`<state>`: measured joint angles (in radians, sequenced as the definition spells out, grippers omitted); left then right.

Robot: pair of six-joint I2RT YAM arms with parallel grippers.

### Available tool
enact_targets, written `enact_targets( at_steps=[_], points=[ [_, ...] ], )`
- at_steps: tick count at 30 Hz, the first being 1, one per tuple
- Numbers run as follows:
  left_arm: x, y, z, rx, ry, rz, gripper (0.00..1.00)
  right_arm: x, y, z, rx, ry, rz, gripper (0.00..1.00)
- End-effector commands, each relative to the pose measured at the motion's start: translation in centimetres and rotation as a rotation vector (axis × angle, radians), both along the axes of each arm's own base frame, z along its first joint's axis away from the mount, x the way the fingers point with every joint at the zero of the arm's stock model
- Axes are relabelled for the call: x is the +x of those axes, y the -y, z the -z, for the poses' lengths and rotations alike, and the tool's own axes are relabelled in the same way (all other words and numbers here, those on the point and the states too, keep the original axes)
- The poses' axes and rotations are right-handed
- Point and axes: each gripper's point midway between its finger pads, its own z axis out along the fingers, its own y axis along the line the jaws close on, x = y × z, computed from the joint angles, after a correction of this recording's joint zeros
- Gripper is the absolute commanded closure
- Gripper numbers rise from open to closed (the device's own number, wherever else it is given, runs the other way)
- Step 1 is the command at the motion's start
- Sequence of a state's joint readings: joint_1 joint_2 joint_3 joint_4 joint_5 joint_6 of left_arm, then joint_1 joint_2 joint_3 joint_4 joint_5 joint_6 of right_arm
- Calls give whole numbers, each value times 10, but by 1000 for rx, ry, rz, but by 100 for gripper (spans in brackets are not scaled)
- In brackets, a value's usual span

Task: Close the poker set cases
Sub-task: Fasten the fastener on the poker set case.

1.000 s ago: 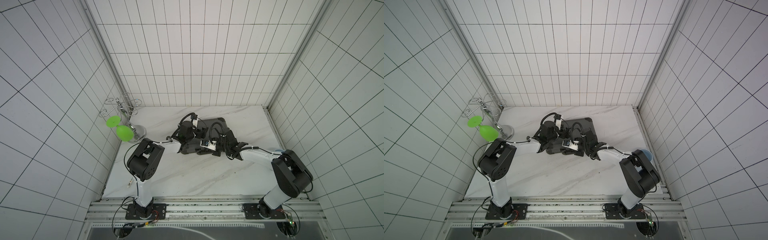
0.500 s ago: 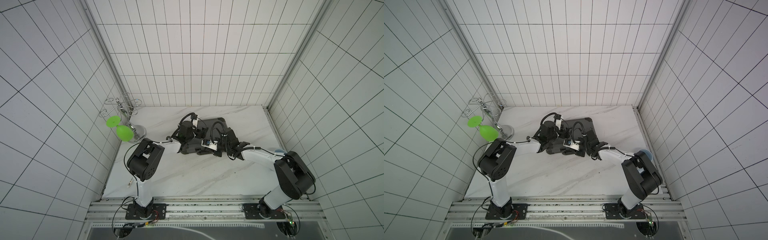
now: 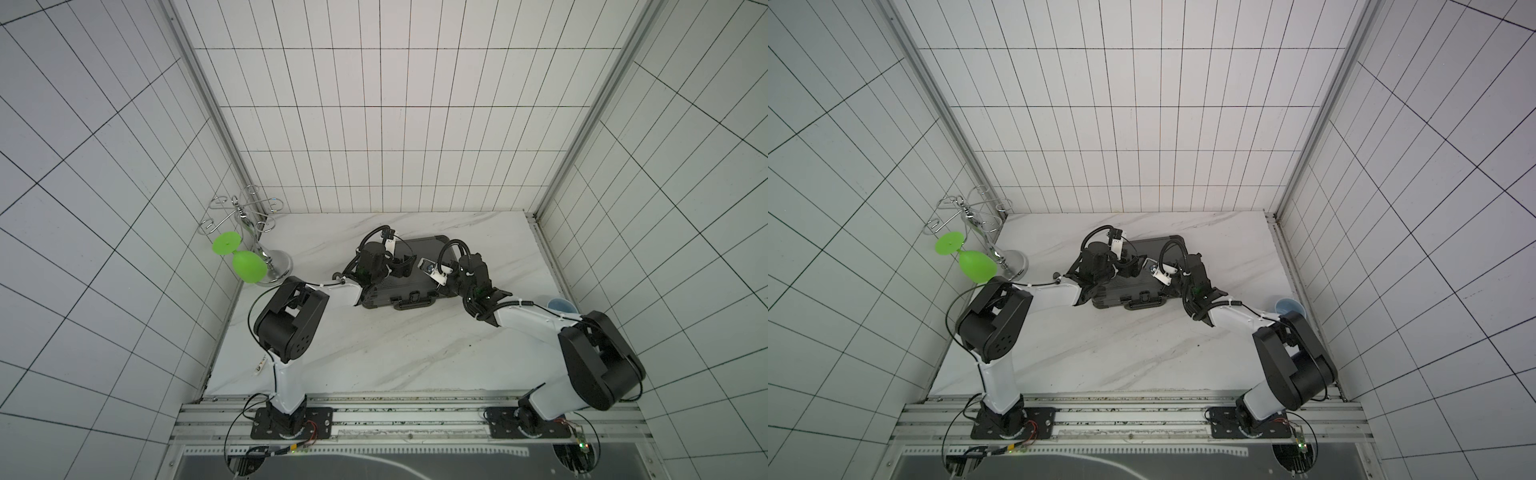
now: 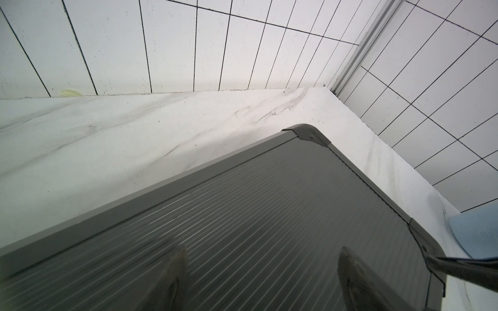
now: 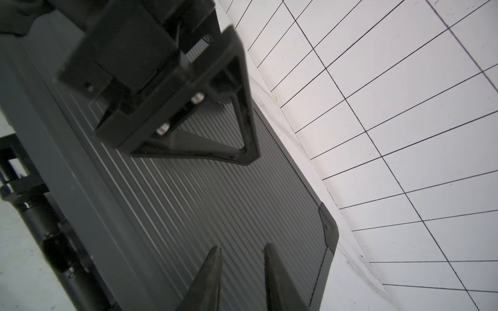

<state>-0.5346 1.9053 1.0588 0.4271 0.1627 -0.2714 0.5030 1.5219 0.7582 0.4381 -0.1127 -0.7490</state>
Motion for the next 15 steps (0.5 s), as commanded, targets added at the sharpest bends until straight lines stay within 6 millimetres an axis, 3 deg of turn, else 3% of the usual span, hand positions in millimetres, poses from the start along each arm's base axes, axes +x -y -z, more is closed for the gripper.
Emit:
enact_targets(
  at_steps=[1,9,15],
  points=[
    [-44,-24,112,138,-351,-10,13,-13,3,3,30,-8,3,71],
    [-42,-27,73,134,-284,-17,12,-32,-6,8,85,-65,-14,71],
    [-40,-35,49,160,-236,-47,8,-38,-8,23,218,-194,101,71]
  ],
)
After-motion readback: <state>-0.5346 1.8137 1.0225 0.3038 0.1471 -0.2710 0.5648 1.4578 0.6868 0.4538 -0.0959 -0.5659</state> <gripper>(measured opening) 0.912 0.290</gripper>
